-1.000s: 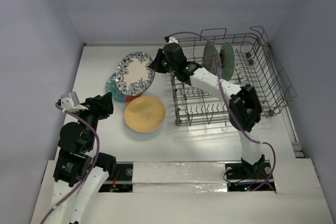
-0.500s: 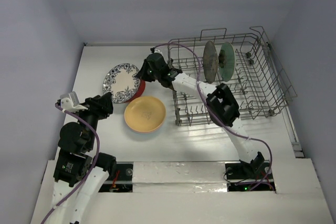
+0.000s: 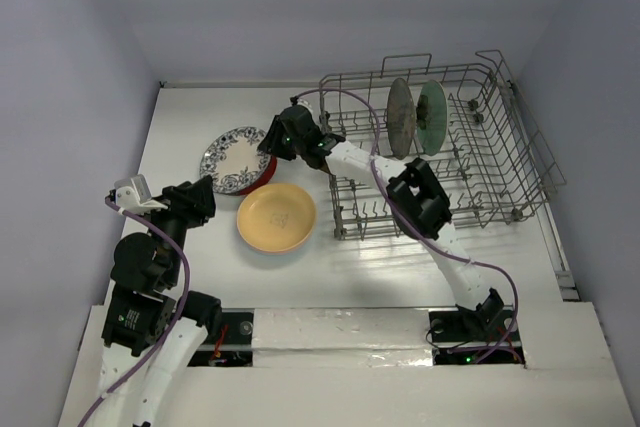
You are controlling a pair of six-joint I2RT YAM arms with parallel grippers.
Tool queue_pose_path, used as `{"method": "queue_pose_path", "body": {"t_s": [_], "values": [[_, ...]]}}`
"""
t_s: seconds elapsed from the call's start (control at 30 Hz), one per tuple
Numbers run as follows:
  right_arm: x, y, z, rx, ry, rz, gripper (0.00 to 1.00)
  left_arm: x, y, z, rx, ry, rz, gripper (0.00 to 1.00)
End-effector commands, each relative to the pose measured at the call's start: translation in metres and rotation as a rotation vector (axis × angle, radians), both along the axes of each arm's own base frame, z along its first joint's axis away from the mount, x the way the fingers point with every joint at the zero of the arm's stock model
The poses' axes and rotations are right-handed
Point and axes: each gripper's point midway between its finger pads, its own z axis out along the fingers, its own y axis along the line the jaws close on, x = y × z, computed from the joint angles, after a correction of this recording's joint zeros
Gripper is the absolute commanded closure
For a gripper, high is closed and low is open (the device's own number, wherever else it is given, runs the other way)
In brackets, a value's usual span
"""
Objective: Unload the plates from the dish rack
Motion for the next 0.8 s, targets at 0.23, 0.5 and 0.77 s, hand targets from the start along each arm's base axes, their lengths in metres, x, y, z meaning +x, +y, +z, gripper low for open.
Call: {"method": "queue_pose_path", "body": {"t_s": [0.23, 0.5, 0.77], "values": [[0.007, -0.015, 0.061, 0.002, -0.139, -0.045, 0.21, -0.002, -0.001, 0.012, -0.013, -0.047, -0.008, 0.51], [0.016, -0.043, 0.070, -0.260, -0.239, -0.140, 0.14, -0.001, -0.001, 0.010, -0.010, -0.039, -0.009, 0.51], [-0.004, -0.055, 0.149, -0.253, -0.439, -0.118, 0.95, -0.001, -0.001, 0.009, -0.008, -0.036, -0.007, 0.51]]}}
